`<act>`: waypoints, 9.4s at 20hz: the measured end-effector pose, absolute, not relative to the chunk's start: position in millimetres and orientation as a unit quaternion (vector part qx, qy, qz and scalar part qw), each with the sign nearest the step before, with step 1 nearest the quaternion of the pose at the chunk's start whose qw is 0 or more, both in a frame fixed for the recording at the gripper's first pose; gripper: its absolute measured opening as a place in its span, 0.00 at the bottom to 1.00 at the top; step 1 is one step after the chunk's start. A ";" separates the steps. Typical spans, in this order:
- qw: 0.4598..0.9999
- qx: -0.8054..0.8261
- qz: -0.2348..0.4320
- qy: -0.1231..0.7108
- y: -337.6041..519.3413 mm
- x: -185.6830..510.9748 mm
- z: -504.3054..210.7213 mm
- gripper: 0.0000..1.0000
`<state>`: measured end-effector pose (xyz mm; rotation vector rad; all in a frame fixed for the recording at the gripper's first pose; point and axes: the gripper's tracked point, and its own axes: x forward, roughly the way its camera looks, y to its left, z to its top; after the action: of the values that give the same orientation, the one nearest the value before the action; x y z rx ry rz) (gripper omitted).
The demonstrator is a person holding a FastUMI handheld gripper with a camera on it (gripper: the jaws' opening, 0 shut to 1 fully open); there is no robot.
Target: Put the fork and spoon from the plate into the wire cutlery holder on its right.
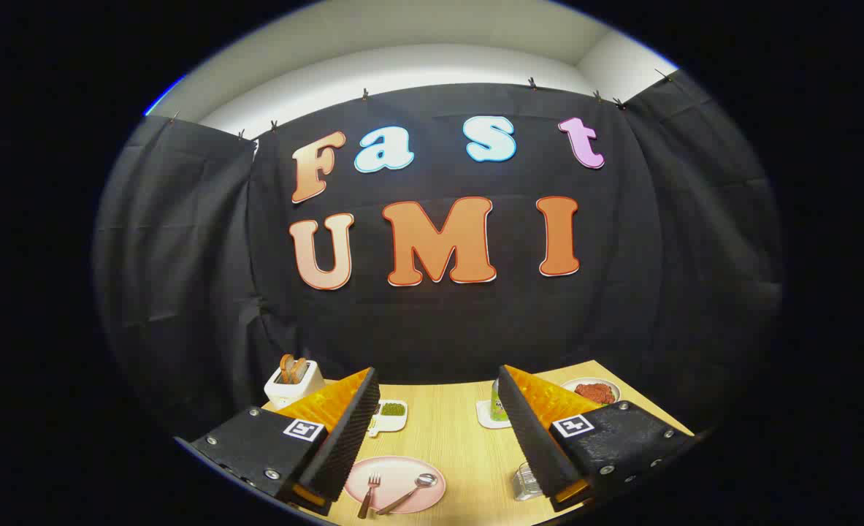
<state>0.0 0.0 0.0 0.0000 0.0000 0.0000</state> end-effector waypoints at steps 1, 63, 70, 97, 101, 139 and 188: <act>1.000 0.005 -0.001 0.005 7.1 -4.4 -3.8 0.98; 0.994 -0.068 -0.029 0.084 55.8 -25.1 -104.4 0.98; 0.987 -0.054 -0.018 0.150 67.4 -1.6 -182.6 0.98; 0.930 -0.038 -0.090 0.354 35.7 37.5 -368.0 0.24; 0.928 -0.019 -0.092 0.360 34.3 34.5 -360.9 0.03; 0.804 -0.124 0.014 0.581 -175.4 -17.6 -245.7 0.03; 0.927 -0.017 0.045 0.372 9.3 20.2 -233.9 0.98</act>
<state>20.2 9.3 -233.9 -0.0342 0.7627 0.0921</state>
